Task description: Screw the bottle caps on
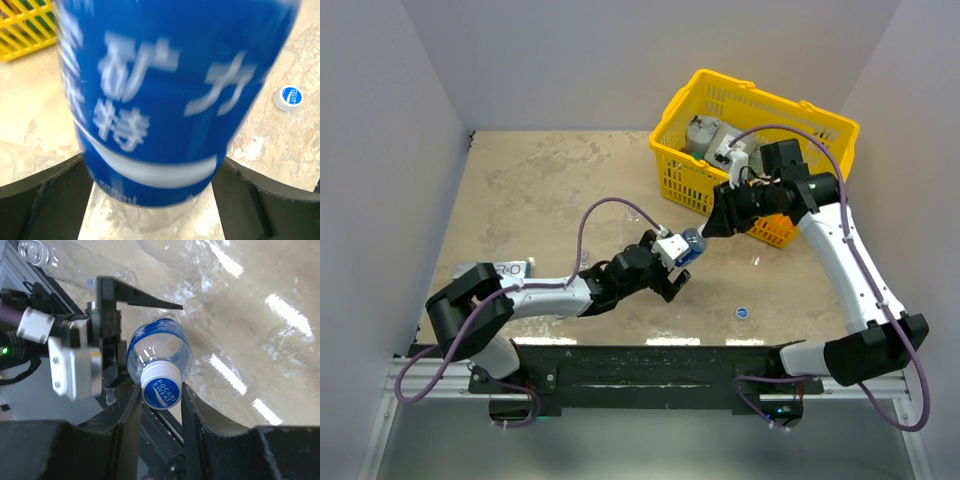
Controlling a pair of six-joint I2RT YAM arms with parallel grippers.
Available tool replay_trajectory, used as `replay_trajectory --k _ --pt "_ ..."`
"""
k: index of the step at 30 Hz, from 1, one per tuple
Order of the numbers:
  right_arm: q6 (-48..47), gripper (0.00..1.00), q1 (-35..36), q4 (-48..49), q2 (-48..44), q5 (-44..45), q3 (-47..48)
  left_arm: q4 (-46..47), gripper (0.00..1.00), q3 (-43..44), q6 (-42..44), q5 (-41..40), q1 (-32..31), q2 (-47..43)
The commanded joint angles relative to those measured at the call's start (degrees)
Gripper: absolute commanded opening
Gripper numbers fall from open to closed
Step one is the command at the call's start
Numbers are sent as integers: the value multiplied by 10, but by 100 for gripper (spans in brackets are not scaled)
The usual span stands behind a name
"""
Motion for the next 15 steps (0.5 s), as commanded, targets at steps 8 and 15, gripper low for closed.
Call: replay_trajectory --k 8,15 --pt "-214 0 2 -130 45 118 205 30 100 -28 -11 144 20 -23" --pt "-242 0 9 -139 118 209 264 49 100 -36 4 192 20 -21"
